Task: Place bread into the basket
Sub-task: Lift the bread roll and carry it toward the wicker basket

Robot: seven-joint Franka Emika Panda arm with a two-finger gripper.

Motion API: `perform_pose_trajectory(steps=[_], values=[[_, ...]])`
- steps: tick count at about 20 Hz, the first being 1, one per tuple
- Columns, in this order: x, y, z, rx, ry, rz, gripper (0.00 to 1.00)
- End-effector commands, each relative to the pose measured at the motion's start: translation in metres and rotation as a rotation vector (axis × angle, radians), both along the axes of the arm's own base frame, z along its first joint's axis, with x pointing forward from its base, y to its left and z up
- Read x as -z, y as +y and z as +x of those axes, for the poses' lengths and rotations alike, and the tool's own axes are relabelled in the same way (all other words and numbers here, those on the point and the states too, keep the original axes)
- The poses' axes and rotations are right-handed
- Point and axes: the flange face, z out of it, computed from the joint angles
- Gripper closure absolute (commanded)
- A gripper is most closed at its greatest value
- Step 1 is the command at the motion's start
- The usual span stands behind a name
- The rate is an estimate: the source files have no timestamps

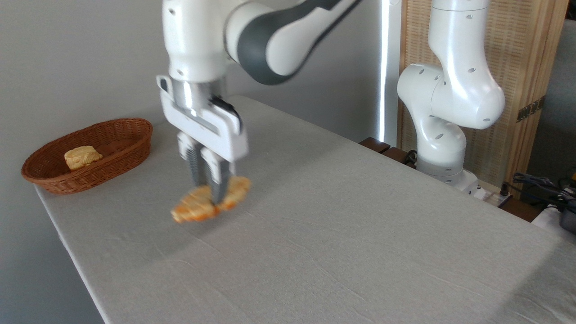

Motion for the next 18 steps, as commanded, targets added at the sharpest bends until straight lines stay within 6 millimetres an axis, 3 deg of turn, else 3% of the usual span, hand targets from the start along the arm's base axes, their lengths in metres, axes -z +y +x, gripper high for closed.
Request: perform_pose_trajectory(steps=[1, 5, 7, 12, 15, 18], values=[[-0.035, -0.066, 0.024, -0.007, -0.094, -0.093, 0.54], [-0.076, -0.129, 0.036, 0.057, -0.193, -0.186, 0.54], [-0.086, -0.160, 0.036, 0.062, -0.261, -0.248, 0.54], [-0.095, -0.217, 0.023, 0.094, -0.404, -0.392, 0.52], [-0.104, -0.254, 0.005, 0.165, -0.503, -0.444, 0.44], [-0.086, -0.290, -0.010, 0.219, -0.521, -0.440, 0.45]])
